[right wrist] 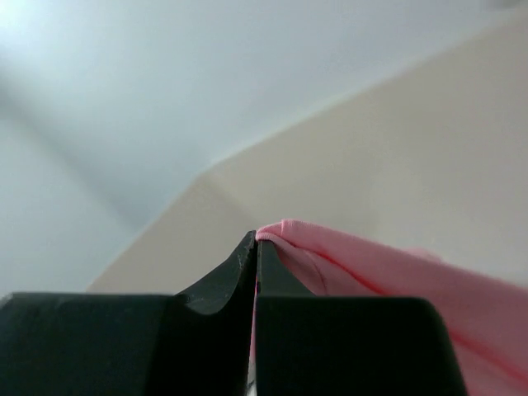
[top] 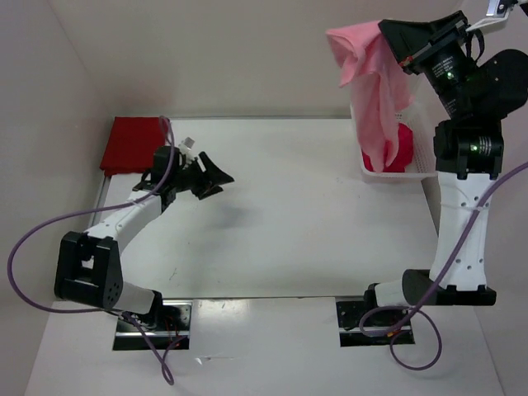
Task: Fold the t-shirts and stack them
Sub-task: Grab crumpled tshirt from bin with the right arm, then move the tshirt to the center of the board
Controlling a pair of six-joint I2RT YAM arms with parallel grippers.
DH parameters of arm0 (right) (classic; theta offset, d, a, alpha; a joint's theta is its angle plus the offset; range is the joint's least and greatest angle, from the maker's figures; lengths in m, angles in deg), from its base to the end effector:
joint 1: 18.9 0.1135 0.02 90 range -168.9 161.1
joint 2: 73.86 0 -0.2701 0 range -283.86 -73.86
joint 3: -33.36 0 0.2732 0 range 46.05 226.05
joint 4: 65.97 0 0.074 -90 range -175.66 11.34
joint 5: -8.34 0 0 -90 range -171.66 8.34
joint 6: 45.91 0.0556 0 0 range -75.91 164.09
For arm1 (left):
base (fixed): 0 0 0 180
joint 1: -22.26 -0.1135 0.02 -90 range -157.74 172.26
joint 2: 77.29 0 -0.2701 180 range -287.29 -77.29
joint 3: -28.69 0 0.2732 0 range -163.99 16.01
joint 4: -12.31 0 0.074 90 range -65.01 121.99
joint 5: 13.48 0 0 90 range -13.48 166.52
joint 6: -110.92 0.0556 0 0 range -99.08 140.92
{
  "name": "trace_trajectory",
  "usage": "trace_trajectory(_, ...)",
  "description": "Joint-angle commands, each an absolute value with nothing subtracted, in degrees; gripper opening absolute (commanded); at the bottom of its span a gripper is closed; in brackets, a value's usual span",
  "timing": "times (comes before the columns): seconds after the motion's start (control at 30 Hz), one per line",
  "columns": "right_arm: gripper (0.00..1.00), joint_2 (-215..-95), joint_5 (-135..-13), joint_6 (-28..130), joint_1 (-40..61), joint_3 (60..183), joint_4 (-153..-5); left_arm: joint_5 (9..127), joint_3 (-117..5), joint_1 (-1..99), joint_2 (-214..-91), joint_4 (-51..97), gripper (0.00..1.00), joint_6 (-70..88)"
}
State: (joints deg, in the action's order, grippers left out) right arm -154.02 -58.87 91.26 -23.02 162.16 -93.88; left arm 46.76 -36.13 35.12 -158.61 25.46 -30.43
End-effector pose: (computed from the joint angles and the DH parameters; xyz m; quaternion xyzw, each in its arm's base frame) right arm 0.2724 0.0020 0.6290 0.0946 0.5726 0.4004 0.7091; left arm 0.3326 -0.1042 0.2424 -0.1535 0.8314 -0.4462 0.2935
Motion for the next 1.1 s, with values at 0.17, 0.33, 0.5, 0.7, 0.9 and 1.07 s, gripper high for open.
trace_trajectory(0.17,0.0,-154.37,-39.12,106.31,-11.27,171.36,-79.54,46.29,-35.76,19.99,-152.7,24.81,0.7,-35.15)
trace_trajectory(0.33,0.0,-154.03,-38.59,104.48,-7.74,165.08,-80.32,45.67,-33.84,14.71,-148.49,26.92,0.7,-33.4)
trace_trajectory(0.5,0.0,-152.87,-39.12,98.15,-10.02,136.8,-80.86,46.73,-33.13,14.7,-145.15,30.69,0.7,-28.49)
trace_trajectory(0.7,0.0,-159.03,-39.82,91.11,-12.83,112.86,-80.42,48.66,-31.46,15.4,-143.12,36.41,0.7,-19.17)
trace_trajectory(0.9,0.0,-156.04,-50.0,88.92,-12.84,109.07,-84.71,49.8,-28.21,25.14,-141.9,40.45,0.7,-16.61)
trace_trajectory(1.07,0.0,-154.81,-53.16,89.0,-12.84,109.94,-86.13,55.59,-28.73,38.04,-144.26,46.85,0.73,-15.03)
